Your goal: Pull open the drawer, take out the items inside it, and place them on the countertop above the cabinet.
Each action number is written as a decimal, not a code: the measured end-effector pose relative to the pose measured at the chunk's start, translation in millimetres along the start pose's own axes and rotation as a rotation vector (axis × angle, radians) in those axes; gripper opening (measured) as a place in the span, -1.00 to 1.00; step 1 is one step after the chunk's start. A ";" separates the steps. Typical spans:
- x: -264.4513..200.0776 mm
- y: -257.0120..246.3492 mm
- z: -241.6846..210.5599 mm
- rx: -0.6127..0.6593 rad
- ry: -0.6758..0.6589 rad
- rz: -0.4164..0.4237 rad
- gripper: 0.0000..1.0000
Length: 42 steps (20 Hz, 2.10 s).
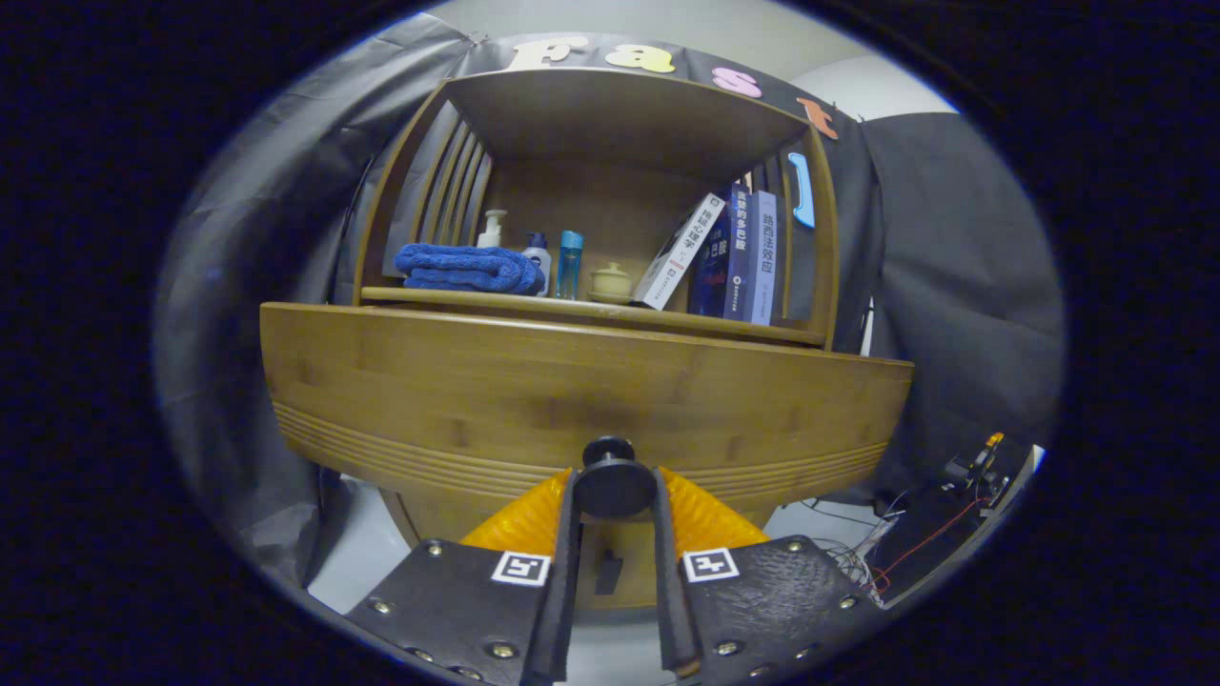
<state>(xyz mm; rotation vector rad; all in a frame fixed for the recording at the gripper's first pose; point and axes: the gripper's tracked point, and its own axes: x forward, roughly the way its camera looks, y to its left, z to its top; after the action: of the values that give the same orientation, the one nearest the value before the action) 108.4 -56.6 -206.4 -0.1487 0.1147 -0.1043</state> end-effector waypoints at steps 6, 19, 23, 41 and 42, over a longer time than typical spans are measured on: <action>-15.9 14.0 -19.7 0.056 0.034 0.057 -0.27; -40.1 10.1 -17.6 0.048 0.062 0.032 -0.42; -26.2 4.1 -9.1 0.062 0.045 0.025 -0.26; 45.1 13.8 95.9 0.034 0.311 0.131 0.31; 57.8 16.8 90.7 0.032 0.363 0.147 0.33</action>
<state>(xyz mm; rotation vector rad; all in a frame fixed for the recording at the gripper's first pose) 178.2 -33.7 -126.1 -0.0878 0.4851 0.0142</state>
